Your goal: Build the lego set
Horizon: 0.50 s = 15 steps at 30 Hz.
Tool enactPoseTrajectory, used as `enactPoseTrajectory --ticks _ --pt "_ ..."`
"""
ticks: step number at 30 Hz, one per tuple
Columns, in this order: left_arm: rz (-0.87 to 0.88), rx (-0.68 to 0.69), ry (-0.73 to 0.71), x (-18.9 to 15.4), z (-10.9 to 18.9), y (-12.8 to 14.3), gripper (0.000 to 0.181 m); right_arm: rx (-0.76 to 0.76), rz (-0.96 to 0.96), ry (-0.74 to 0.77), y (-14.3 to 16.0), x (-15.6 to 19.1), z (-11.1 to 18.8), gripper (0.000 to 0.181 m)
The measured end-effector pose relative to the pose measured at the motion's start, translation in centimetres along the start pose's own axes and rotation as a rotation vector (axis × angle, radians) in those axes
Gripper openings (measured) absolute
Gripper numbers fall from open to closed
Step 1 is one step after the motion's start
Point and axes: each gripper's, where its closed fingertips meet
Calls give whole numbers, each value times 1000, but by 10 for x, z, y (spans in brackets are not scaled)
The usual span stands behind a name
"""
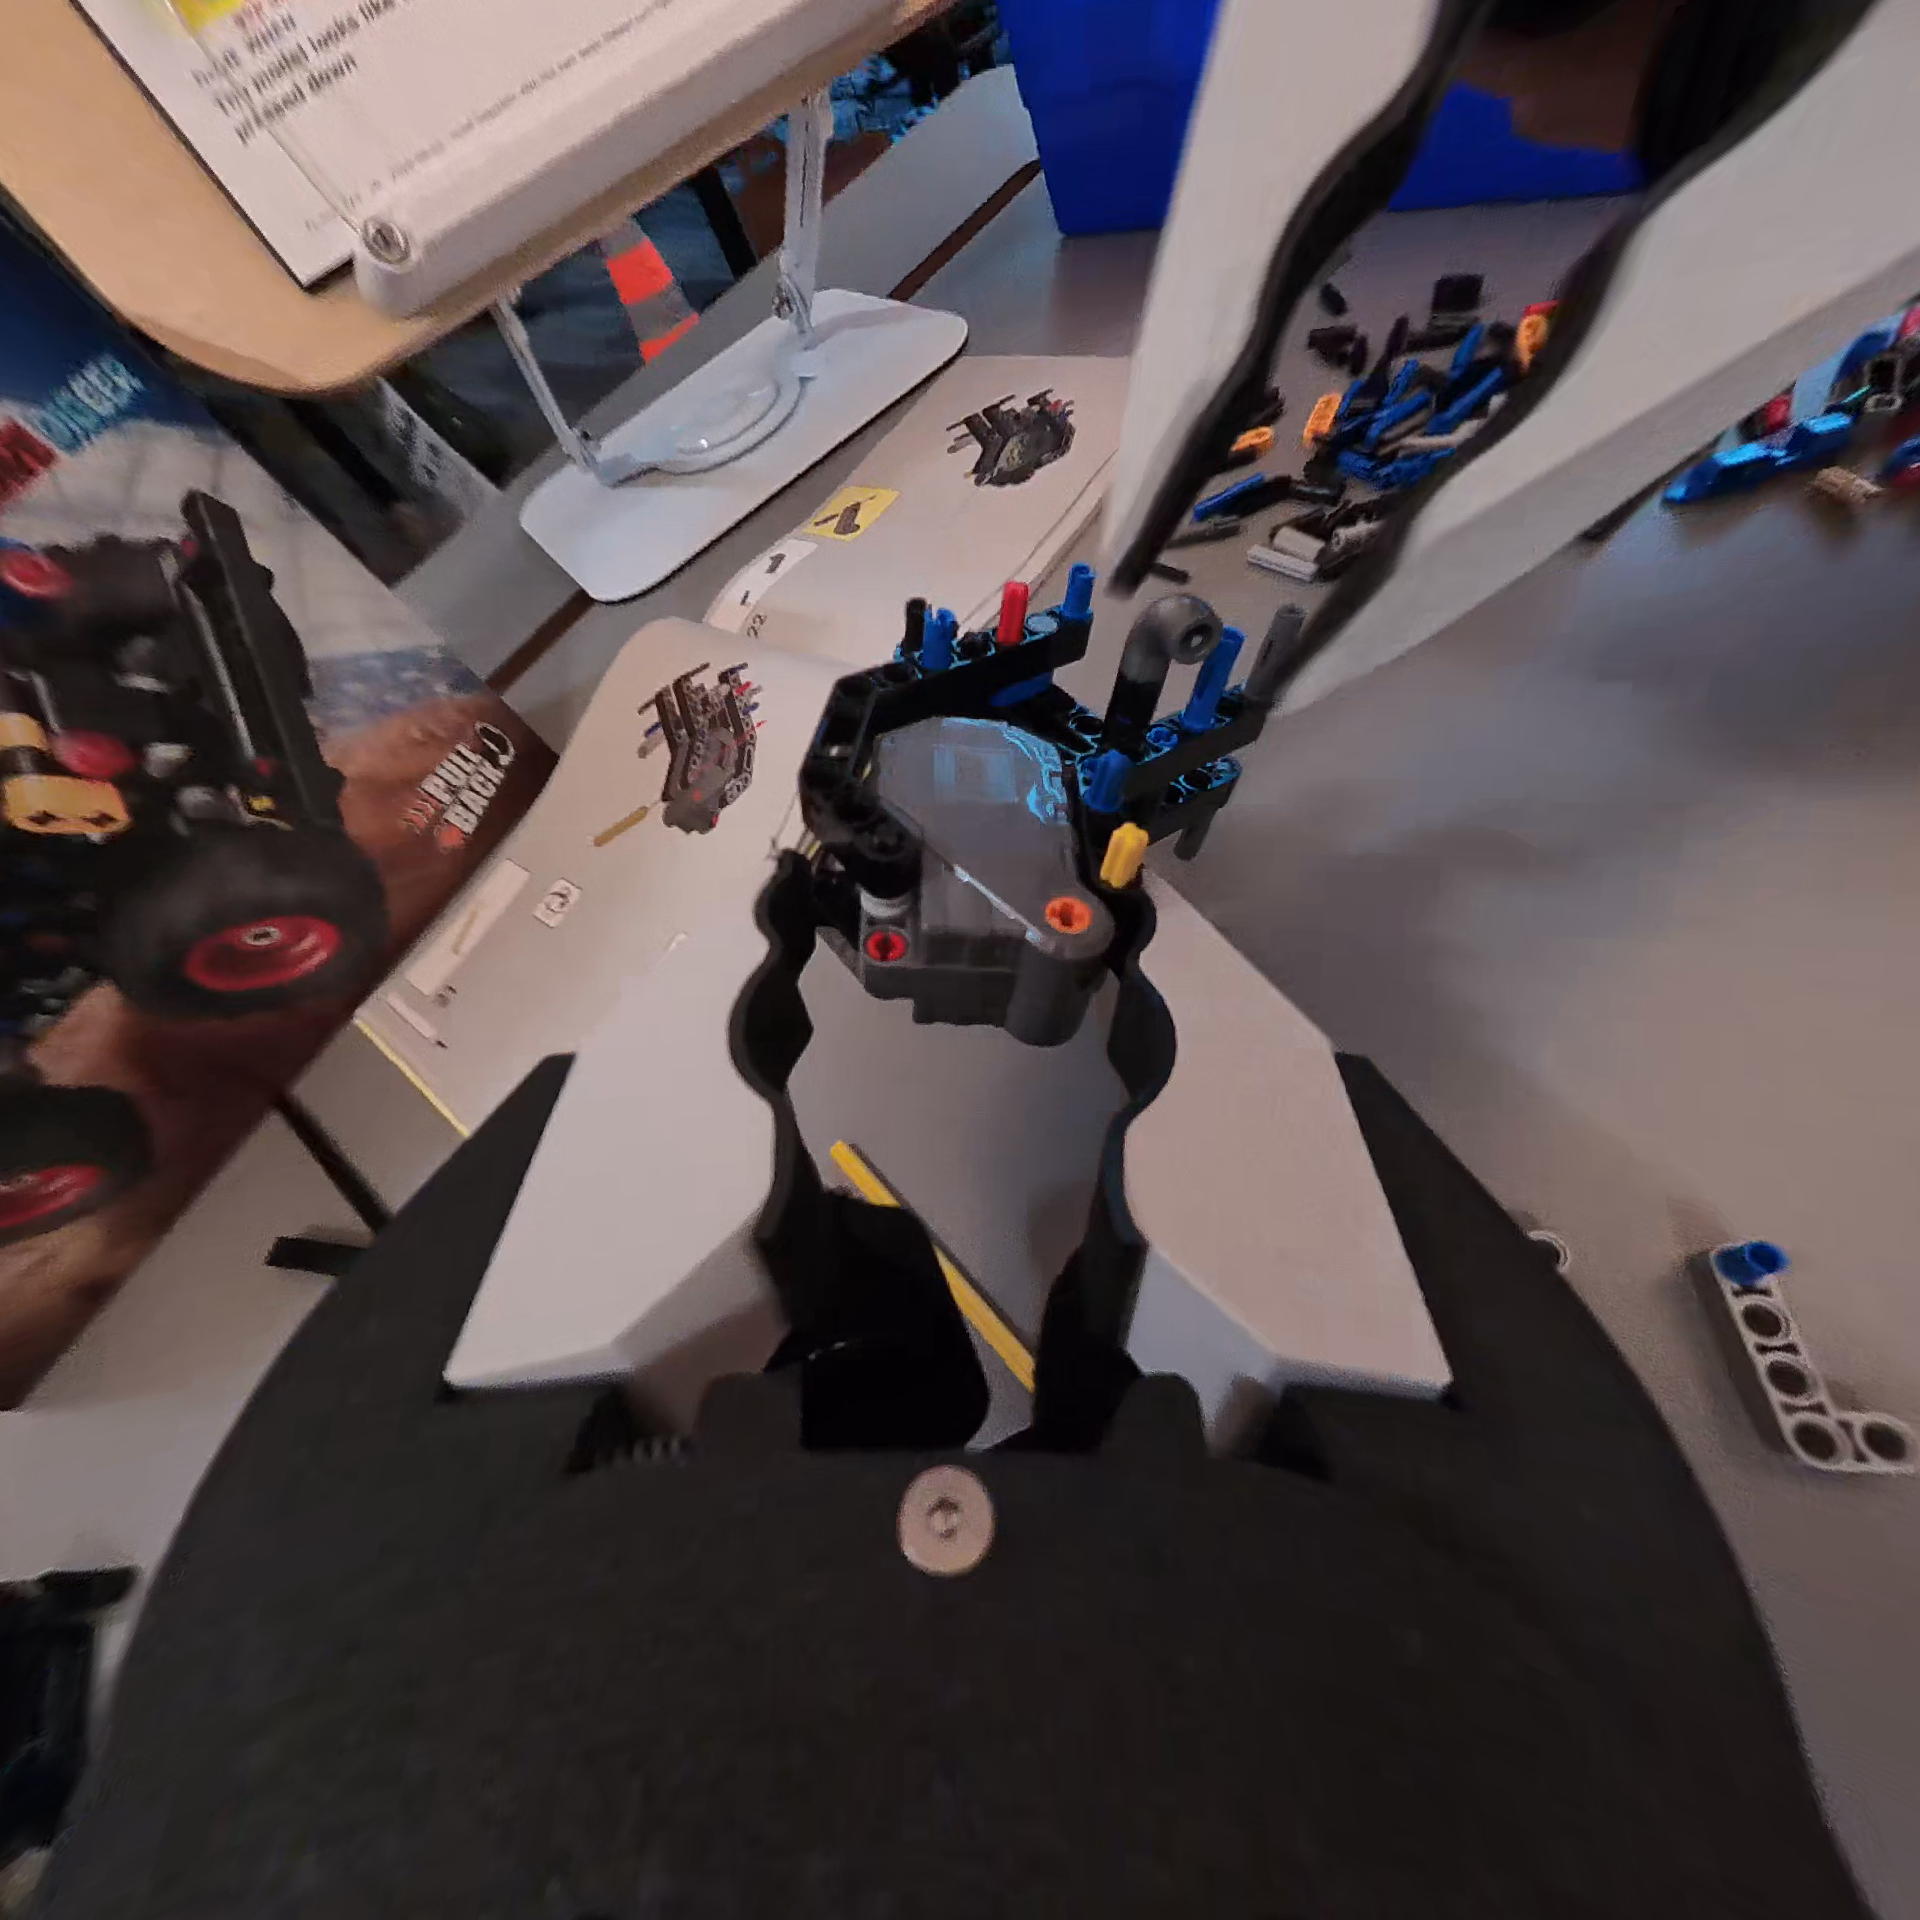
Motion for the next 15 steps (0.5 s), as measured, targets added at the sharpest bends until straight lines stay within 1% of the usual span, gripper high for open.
enactPoseTrajectory --ticks 3,5,8,11,15 --pt "-92 -40 -64 -3 2 -5 55 46 39 -43 6 2 -20 15" --pt "-127 -35 -107 -1 1 -2 56 51 42 -45 8 2 -24 11" --pt "-122 -30 -115 0 0 2 56 56 55 -39 10 4 -28 7" --pt "-167 -34 -139 0 -2 5 56 87 44 -42 14 3 -29 2" --pt "-168 -77 -157 0 0 -1 56 53 75 -1 10 1 -25 2"
Point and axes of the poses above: each gripper's, where its closed fingertips meet, z back along the fingers, y out of its underside, x = y × z across the jaws, and after that the axes turned 13 degrees about -y, right-handed
